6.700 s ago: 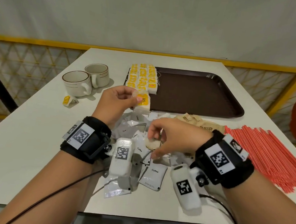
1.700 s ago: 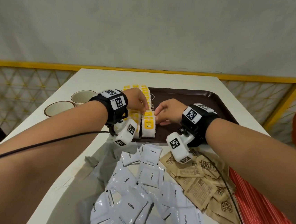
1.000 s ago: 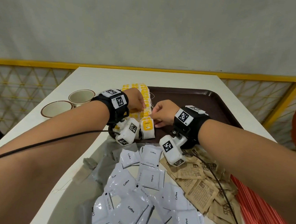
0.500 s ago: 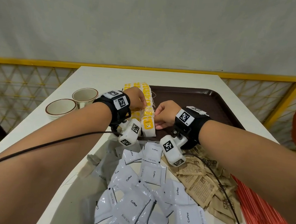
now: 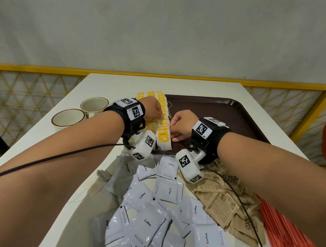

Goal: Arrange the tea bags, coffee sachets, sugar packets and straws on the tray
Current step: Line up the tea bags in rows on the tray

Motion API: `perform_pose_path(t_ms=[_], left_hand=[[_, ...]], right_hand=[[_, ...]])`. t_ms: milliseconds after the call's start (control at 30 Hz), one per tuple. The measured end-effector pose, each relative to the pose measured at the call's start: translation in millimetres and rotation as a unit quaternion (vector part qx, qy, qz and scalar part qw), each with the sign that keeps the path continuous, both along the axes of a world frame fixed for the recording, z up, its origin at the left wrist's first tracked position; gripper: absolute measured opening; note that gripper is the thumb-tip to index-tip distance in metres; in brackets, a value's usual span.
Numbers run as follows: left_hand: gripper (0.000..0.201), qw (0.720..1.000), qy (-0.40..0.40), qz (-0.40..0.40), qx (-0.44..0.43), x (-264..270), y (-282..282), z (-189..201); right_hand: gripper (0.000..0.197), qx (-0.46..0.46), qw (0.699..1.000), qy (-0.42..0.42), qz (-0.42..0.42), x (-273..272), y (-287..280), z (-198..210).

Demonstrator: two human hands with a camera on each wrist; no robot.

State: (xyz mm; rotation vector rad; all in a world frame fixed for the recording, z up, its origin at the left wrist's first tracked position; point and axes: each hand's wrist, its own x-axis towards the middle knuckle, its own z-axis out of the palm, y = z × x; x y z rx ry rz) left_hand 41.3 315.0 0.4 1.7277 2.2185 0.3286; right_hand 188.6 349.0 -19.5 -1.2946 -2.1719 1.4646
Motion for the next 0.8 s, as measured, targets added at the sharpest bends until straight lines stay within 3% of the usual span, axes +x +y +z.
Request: perform_pose_path(t_ms=[133,333,567,700,800], left_hand=[[0.006,0.999,-0.009,-0.017,0.028,-6,-9,13],[0.029,0.993,0.040,-0.042,-0.107,-10,-24,16],[0.036,0.992,0.012,-0.049,-0.117,3,-25,12],[0.017,0.989,0.015,-0.083,-0.123,4,-26,15],[0.015,0.990,0.044,-0.085,-0.105,7,-24,19]], right_hand=[[0.022,0.012,1.000,0.010,-0.013,4,2,4],[0.021,-0.036,0.998,-0.022,0.054,20,-3,9],[0.023,-0.011,0.998,-0.001,0.056,18,-16,0],[0.020,-0.015,0.999,-0.001,0.050,18,-17,-3],[0.020,-0.019,0.998,-0.016,0.055,17,-19,-3]])
